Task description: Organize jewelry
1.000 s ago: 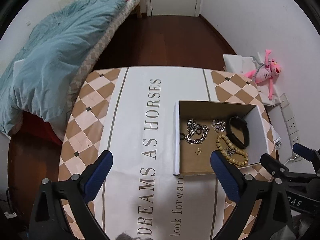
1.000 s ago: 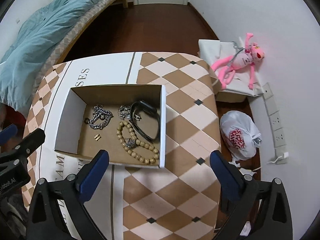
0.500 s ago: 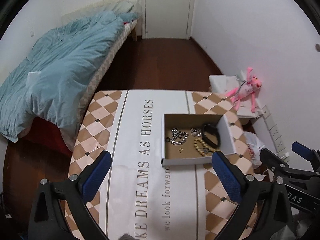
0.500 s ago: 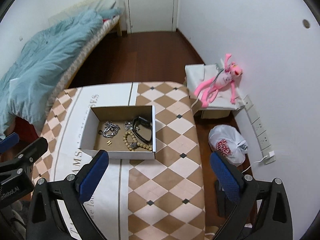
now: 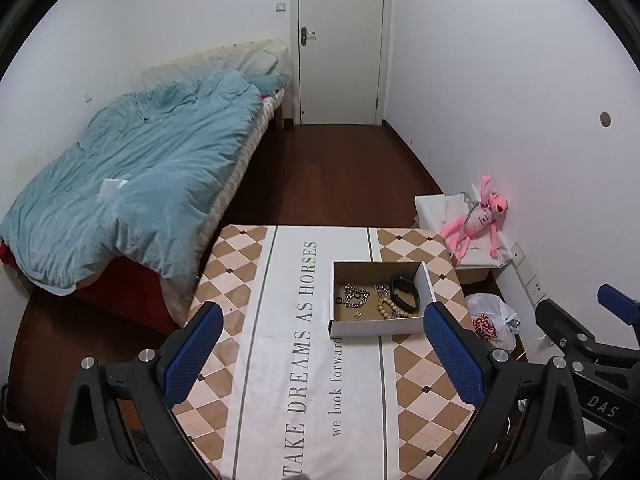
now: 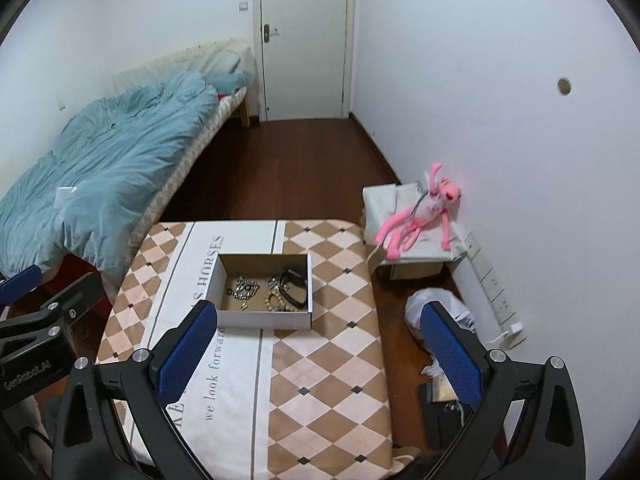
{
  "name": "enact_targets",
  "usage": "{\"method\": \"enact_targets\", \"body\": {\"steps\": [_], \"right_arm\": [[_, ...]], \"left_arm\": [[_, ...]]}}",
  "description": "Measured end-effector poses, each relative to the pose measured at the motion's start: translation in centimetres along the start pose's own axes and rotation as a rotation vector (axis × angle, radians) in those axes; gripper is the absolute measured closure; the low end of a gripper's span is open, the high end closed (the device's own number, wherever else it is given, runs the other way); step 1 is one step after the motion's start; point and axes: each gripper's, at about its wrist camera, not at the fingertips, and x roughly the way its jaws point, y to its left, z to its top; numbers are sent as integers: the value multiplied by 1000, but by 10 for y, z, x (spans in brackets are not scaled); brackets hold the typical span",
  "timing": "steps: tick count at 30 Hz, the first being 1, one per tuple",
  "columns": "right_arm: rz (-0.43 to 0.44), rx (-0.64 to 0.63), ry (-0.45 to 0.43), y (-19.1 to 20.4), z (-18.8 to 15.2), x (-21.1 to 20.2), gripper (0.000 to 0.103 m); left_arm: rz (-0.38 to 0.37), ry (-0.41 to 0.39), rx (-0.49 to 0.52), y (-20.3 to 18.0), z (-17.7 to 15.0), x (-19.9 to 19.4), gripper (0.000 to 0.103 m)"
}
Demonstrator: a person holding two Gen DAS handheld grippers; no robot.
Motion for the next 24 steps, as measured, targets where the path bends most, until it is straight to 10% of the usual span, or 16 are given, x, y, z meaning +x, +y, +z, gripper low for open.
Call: {"method": "enact_targets", "body": {"steps": [24], "right_arm": [[-37, -10, 38, -6, 19, -5, 0]], "left_arm": [[6, 77, 2, -9, 12, 7, 1]]}}
